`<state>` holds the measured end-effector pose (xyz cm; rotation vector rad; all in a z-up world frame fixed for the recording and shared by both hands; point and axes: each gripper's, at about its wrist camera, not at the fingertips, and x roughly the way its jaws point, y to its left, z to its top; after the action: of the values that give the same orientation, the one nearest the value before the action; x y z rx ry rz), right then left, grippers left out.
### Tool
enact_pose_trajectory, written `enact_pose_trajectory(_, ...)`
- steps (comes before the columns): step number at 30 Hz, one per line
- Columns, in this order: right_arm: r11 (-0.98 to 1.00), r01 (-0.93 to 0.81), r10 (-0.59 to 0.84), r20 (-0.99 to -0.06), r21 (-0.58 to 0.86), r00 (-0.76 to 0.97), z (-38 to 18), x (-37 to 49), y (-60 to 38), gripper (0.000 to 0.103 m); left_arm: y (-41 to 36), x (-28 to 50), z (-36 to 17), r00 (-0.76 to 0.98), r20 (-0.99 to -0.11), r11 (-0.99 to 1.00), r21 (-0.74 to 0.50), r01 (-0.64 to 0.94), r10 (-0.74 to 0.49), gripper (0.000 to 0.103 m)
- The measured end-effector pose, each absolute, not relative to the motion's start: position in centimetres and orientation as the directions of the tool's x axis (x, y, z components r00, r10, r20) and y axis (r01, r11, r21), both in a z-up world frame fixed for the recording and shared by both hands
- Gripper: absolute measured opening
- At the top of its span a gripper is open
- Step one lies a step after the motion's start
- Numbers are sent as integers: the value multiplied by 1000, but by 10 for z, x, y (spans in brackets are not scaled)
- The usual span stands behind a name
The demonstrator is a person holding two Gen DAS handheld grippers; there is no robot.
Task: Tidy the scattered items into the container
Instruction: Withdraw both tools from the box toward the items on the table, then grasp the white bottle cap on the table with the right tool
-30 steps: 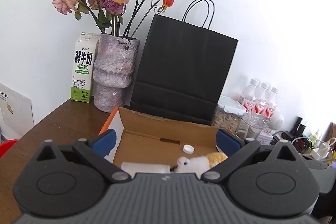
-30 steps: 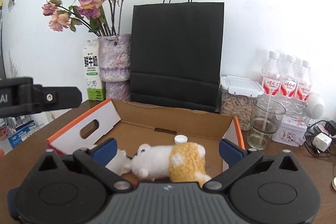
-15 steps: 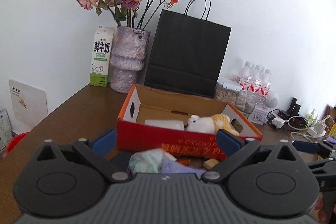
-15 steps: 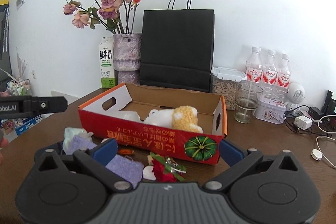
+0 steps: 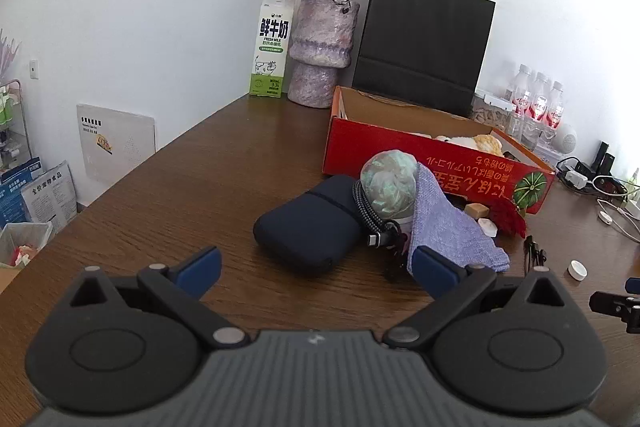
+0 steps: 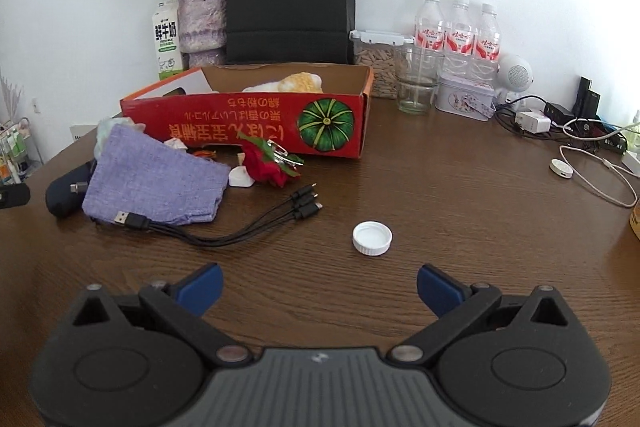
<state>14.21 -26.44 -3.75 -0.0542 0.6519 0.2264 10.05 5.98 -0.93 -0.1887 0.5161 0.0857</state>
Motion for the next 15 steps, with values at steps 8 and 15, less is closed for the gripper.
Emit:
enact_pose_trajectory(8,979,-202,172,-616,21,769,-39,144,-265,103,54,104,-8,865,-502,985,-133,-107,26,103)
enact_pose_trajectory(15,982,-188,158,-622,19,767,-45,146,-269,103,58,109,-12,856,-516,983,-142,-117,28,103)
